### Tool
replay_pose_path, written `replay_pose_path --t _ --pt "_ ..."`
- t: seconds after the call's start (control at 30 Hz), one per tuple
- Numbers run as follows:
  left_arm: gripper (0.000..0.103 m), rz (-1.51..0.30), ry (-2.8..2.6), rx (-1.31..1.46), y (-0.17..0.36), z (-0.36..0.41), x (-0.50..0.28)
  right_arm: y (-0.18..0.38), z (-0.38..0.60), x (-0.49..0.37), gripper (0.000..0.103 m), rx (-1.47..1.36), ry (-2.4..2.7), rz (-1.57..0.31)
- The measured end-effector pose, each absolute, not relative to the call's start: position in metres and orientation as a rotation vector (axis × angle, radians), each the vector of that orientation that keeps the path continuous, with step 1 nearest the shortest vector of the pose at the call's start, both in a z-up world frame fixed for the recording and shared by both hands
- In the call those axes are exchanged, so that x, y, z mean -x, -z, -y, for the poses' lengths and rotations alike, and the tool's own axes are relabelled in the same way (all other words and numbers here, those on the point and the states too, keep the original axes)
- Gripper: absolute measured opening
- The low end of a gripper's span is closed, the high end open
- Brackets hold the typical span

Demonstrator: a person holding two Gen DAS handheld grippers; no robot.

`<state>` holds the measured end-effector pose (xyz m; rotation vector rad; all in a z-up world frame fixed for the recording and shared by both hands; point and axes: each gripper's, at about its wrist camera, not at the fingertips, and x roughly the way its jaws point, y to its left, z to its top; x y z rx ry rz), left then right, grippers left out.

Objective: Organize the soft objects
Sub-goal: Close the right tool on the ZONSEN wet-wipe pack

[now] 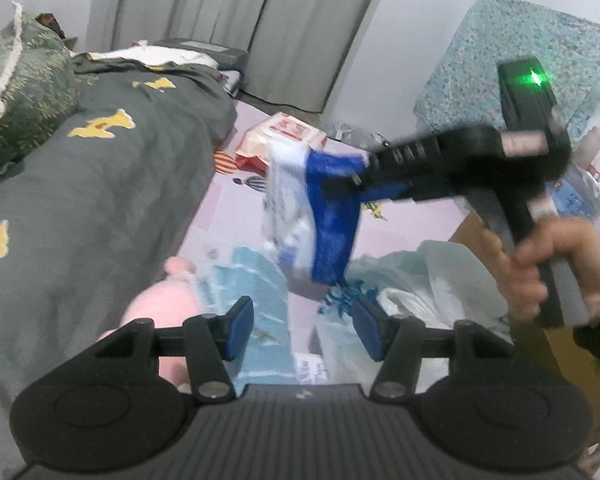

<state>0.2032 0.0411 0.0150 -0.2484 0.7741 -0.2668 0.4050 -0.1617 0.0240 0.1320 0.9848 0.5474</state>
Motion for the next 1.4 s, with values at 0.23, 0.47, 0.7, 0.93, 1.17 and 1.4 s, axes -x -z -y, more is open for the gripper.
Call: replay_pose_path --t 0.23,0.47,0.7,0.93,1.17,1.4 --pt "0.056 -0.762 0.198 0.304 -0.024 -0.069 -0.199 -0.037 0.158 -0.361 0.027 0.031 -0.628 -0.877" --pt "0.056 -0.750 0.146 0.335 -0.030 -0.087 -0.188 -0.071 0.158 -0.321 0.026 0.120 -0.723 -0.752" --pt "0.056 -0.749 0.155 0.335 -0.034 -0.089 -0.170 -0.061 0.169 -0.247 0.025 0.314 -0.801 -0.725" --pt "0.056 -0.755 0.226 0.324 -0.037 -0.073 -0.145 -0.044 0.189 -0.195 0.026 0.401 -0.810 -0.771" --pt "0.056 -0.811 0.309 0.292 -0.023 -0.042 -0.130 -0.031 0.211 -0.169 0.027 0.363 -0.784 -0.851" --pt "0.056 -0.866 0.361 0.262 -0.004 -0.019 -0.122 -0.036 0.247 -0.174 0.028 0.100 -0.719 -0.916"
